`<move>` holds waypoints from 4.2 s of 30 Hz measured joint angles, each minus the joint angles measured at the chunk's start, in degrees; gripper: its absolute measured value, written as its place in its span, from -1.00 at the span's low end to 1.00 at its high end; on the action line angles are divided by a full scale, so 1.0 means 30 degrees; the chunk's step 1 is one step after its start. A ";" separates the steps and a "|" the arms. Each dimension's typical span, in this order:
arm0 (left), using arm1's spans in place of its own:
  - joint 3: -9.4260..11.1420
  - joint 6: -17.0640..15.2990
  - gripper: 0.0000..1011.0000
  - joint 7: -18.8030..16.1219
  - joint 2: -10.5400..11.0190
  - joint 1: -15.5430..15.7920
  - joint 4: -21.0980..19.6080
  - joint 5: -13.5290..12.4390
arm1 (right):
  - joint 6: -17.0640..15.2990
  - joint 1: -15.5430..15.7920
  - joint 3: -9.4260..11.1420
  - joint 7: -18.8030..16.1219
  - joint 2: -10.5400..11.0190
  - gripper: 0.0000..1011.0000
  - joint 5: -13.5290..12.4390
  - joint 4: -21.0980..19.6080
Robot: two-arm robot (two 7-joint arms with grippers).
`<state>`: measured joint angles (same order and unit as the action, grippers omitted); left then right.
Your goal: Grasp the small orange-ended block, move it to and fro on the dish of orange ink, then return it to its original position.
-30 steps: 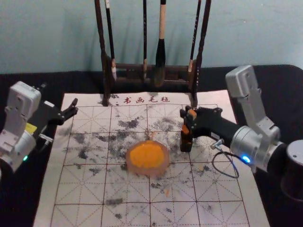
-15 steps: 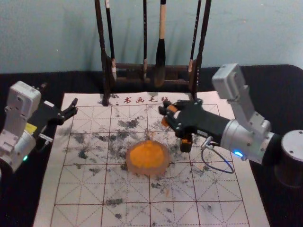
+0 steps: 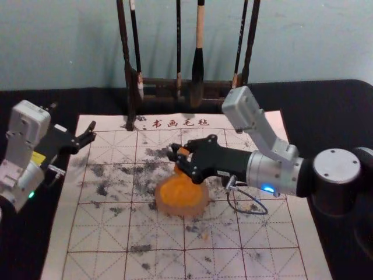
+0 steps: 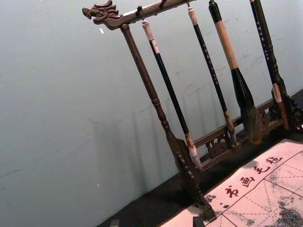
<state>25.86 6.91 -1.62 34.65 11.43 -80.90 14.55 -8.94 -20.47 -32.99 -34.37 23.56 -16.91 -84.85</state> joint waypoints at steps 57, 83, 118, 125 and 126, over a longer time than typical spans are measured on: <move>-0.0001 0.0000 0.98 0.0000 0.0000 0.0000 -0.0001 0.0000 | -0.1405 -0.1967 -0.1766 -0.0366 -0.0274 -0.78 0.0002 0.2862; 0.0000 0.0000 0.98 0.0000 0.0000 0.0000 -0.0002 0.0000 | -0.1411 -0.1270 -0.1669 -0.0710 0.0866 -0.78 -0.0301 0.1666; 0.0000 0.0001 0.98 0.0000 0.0000 0.0000 0.0000 0.0000 | -0.1372 -0.2106 -0.2508 -0.0794 -0.0369 -0.78 -0.0453 0.2793; 0.0000 0.0000 0.98 0.0000 0.0000 0.0000 -0.0001 0.0000 | -0.1353 -0.2376 -0.2421 -0.0483 -0.0724 -0.78 -0.0350 0.3344; 0.0000 0.0000 0.98 0.0000 0.0000 0.0000 -0.0001 0.0000 | -0.1354 -0.2392 -0.2399 -0.0458 -0.0732 -0.78 -0.0334 0.3375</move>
<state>25.86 6.91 -1.62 34.64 11.43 -80.90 14.55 -13.00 -27.65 -40.19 -35.74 21.36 -17.91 -74.72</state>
